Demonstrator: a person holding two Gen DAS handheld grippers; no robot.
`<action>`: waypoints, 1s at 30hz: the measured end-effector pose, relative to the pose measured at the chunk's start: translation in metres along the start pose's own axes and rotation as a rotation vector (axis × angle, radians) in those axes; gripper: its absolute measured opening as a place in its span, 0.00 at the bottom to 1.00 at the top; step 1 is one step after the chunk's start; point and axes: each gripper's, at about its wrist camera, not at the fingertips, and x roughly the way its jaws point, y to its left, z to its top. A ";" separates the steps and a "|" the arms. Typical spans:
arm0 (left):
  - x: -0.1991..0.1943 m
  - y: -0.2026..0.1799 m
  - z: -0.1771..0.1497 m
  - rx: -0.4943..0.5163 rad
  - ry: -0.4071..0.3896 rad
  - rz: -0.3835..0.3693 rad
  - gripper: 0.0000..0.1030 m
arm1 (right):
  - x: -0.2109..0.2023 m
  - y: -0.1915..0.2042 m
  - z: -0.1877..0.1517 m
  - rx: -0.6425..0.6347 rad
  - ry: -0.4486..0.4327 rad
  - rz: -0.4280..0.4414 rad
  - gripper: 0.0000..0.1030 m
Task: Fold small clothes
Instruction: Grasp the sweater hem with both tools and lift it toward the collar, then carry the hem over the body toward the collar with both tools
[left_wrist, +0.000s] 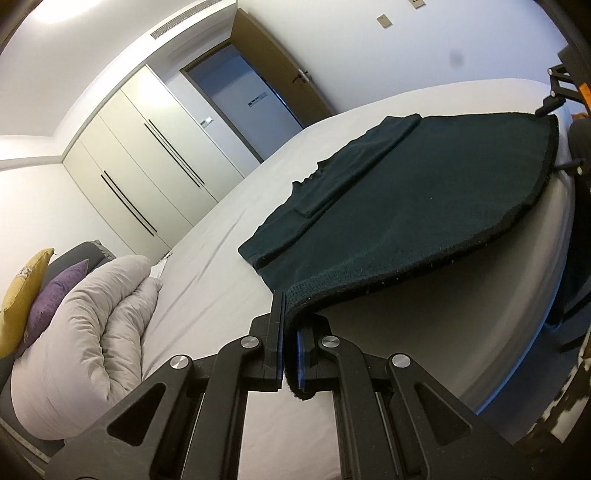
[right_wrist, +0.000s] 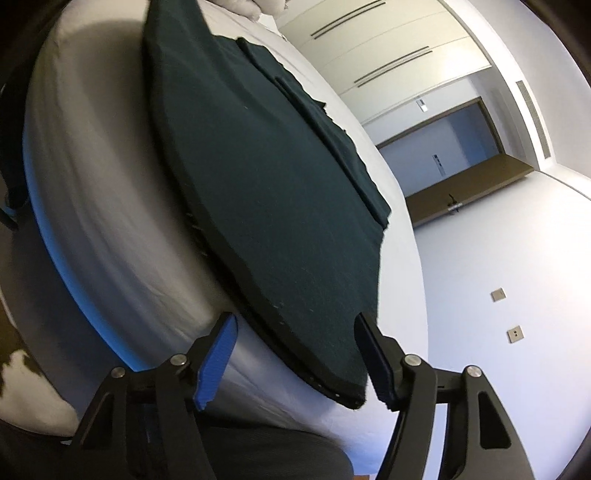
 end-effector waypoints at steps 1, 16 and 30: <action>0.001 0.001 -0.001 -0.003 0.002 -0.001 0.04 | 0.001 0.000 0.000 -0.003 0.005 -0.006 0.61; 0.005 0.000 -0.012 -0.032 0.019 -0.002 0.04 | 0.003 -0.008 -0.004 0.018 0.046 -0.054 0.04; 0.013 0.033 0.012 -0.168 -0.006 0.031 0.04 | 0.004 -0.066 0.037 0.190 -0.069 -0.169 0.04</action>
